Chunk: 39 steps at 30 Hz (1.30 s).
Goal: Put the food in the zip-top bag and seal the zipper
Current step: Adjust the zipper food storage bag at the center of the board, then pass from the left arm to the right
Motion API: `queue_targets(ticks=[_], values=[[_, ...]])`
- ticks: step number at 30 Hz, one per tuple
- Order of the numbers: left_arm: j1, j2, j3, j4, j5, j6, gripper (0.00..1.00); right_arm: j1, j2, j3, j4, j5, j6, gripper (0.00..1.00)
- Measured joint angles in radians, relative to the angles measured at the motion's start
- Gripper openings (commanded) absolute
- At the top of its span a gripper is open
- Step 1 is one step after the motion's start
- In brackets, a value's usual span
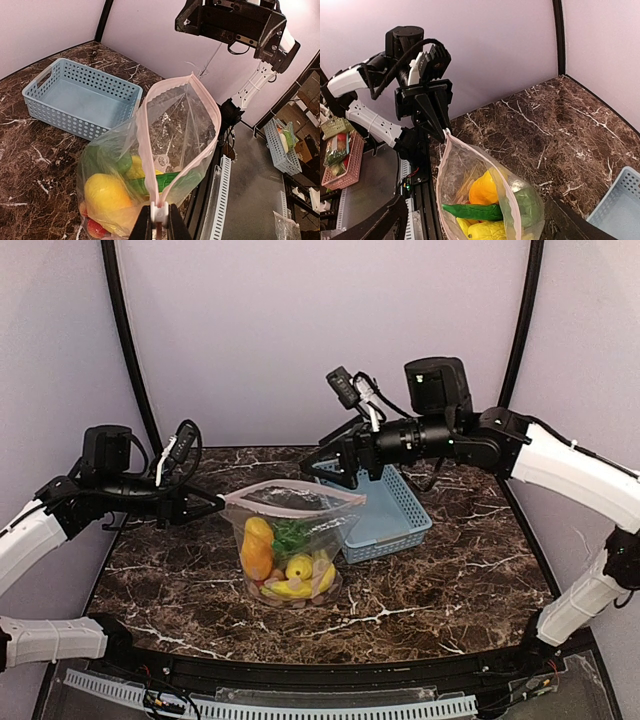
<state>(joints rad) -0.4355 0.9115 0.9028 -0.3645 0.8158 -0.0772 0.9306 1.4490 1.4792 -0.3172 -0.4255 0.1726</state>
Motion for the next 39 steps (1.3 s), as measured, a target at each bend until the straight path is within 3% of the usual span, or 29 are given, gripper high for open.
queue_targets(ticks=[7,15,23,28,32,37,39], values=[[0.0,0.023,0.047,-0.057,0.047,0.052,0.01,0.095,0.223,0.19,-0.102,0.024,-0.105,0.94],[0.0,0.052,0.084,-0.143,0.101,0.11,0.01,0.163,0.367,0.314,-0.145,0.042,-0.192,0.93],[0.0,0.065,0.109,-0.194,0.127,0.144,0.01,0.165,0.446,0.43,-0.17,0.014,-0.247,0.8],[0.0,0.077,0.114,-0.214,0.14,0.154,0.01,0.169,0.485,0.481,-0.21,-0.016,-0.277,0.69],[0.0,0.092,0.127,-0.221,0.145,0.164,0.01,0.171,0.517,0.528,-0.243,-0.044,-0.296,0.5],[0.0,0.097,0.129,-0.222,0.145,0.17,0.01,0.172,0.535,0.544,-0.27,-0.071,-0.303,0.38],[0.0,0.097,0.129,-0.222,0.145,0.171,0.01,0.173,0.537,0.544,-0.276,-0.074,-0.307,0.27]])
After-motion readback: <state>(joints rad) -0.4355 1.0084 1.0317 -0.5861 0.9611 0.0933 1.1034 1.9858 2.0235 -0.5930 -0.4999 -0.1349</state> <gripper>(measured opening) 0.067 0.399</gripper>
